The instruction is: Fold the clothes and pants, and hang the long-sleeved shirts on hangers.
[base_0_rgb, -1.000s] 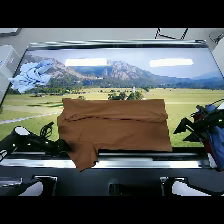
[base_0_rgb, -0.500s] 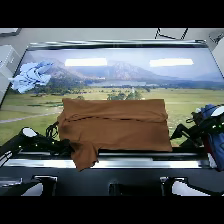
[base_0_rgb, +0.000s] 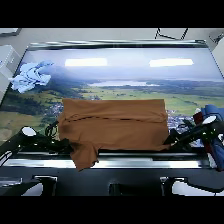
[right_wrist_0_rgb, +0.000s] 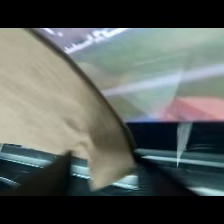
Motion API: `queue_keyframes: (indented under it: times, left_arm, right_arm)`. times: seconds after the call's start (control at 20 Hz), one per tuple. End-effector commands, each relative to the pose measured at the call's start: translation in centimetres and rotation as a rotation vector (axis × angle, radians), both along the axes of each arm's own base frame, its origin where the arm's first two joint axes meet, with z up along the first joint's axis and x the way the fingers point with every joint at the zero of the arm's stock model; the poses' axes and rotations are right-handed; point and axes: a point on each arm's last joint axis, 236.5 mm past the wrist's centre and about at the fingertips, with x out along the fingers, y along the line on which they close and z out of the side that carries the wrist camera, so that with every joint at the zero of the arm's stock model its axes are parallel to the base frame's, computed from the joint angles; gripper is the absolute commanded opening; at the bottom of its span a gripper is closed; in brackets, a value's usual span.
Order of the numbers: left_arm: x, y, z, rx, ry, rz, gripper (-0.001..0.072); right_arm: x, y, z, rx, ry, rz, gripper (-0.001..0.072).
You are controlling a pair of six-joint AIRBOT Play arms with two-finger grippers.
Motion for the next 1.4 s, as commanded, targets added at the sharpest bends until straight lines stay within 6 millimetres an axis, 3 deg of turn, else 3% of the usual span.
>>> queue_keyframes:
  times: [0.0, 0.1, 0.15, 0.35, 0.5, 0.6, 0.7, 0.85, 1.05, 1.1, 1.15, 1.2, 1.25, 1.35]
  left_arm:
    - [0.8, 0.2, 0.8, 0.007, -0.034, -0.014, 0.0025]
    - [2.9, 1.4, 2.4, 0.033, -0.101, -0.017, 0.0025]
    - [4.3, 2.0, 3.9, 0.030, -0.139, -0.004, 0.0025]
    - [11.4, 4.6, 9.8, 0.063, -0.325, 0.039, 0.0024]
    - [17.5, 5.1, 11.6, 0.088, -0.422, 0.059, 0.0025]
    - [20.7, 4.9, 11.2, 0.082, -0.412, 0.058, 0.0024]
    - [23.7, 4.7, 10.5, 0.075, -0.397, 0.069, 0.0024]
    - [26.7, 4.0, 8.2, 0.068, -0.376, 0.046, 0.0025]
    - [27.1, 3.3, 4.2, 0.057, -0.295, 0.023, 0.0026]
    - [26.7, 3.6, 3.8, 0.051, -0.274, 0.024, 0.0031]
    - [26.5, 4.0, 3.8, 0.046, -0.261, 0.028, 0.0115]
    - [26.2, 4.5, 4.2, 0.041, -0.252, 0.031, 0.0248]
    - [25.8, 5.1, 4.8, 0.034, -0.242, 0.032, 0.0333]
    - [24.7, 6.0, 6.3, 0.018, -0.226, 0.023, 0.0332]
  right_arm:
    - [-0.1, 0.6, 0.1, 0.043, -0.013, 0.027, 0.0047]
    - [0.8, 0.4, 1.4, 0.057, -0.055, 0.066, 0.0040]
    - [2.2, -0.2, 2.3, 0.040, -0.098, 0.065, 0.0039]
    - [10.4, -1.5, 7.3, -0.003, -0.318, -0.039, 0.0038]
    - [16.6, -1.1, 9.1, -0.103, -0.474, -0.025, 0.0038]
    - [20.9, -0.7, 9.2, -0.151, -0.545, -0.054, 0.0039]
    - [23.9, -0.5, 8.5, -0.160, -0.556, -0.089, 0.0040]
    - [25.4, 0.9, 5.6, -0.141, -0.518, -0.078, 0.0041]
    - [25.7, 0.9, 3.3, -0.148, -0.489, -0.086, 0.0066]
    - [25.5, 0.4, 3.3, -0.163, -0.487, -0.079, 0.0143]
    - [25.2, 0.1, 3.7, -0.159, -0.473, -0.081, 0.0342]
    - [24.8, -0.4, 4.1, -0.150, -0.456, -0.079, 0.0537]
    - [24.3, -1.5, 4.3, -0.152, -0.440, -0.077, 0.0626]
    - [23.0, -3.6, 3.9, -0.151, -0.393, -0.104, 0.0690]
